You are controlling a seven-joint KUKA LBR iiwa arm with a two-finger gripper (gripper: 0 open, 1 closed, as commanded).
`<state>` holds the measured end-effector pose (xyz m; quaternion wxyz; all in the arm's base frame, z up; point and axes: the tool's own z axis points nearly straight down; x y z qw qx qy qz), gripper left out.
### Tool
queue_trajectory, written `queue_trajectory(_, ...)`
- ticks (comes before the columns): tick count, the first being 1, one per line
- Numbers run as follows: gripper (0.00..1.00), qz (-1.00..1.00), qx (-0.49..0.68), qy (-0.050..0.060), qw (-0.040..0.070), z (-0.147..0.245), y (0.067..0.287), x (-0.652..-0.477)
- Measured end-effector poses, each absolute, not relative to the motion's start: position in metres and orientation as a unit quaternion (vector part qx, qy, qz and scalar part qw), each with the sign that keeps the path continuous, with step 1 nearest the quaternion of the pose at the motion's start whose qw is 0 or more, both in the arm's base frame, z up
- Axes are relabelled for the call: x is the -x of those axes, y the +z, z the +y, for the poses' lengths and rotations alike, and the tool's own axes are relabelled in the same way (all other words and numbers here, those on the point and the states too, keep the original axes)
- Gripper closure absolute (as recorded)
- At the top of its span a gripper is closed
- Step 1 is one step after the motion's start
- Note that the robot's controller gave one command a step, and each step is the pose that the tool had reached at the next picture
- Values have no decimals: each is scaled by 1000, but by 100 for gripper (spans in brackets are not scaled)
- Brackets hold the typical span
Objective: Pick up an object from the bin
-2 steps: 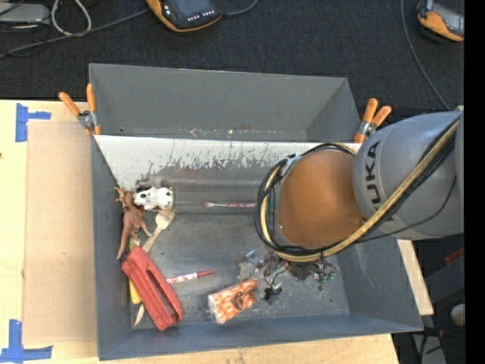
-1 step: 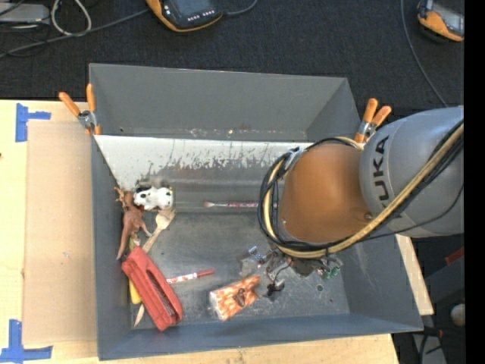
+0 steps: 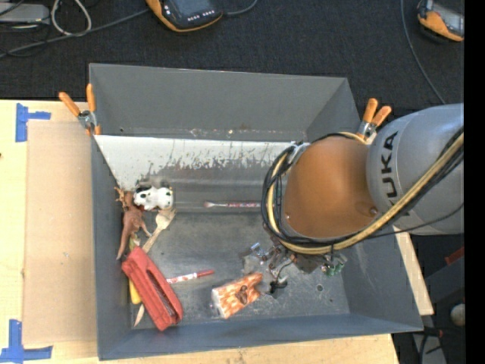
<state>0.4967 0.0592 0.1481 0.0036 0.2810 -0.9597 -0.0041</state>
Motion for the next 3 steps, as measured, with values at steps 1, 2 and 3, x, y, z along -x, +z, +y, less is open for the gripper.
queue_trajectory(1,100,-960,-281,-4,2,59,167,-498)
queue_trajectory(2,100,-960,-280,-4,3,60,187,-497)
queue_trajectory(3,100,-960,-279,-4,3,60,204,-497)
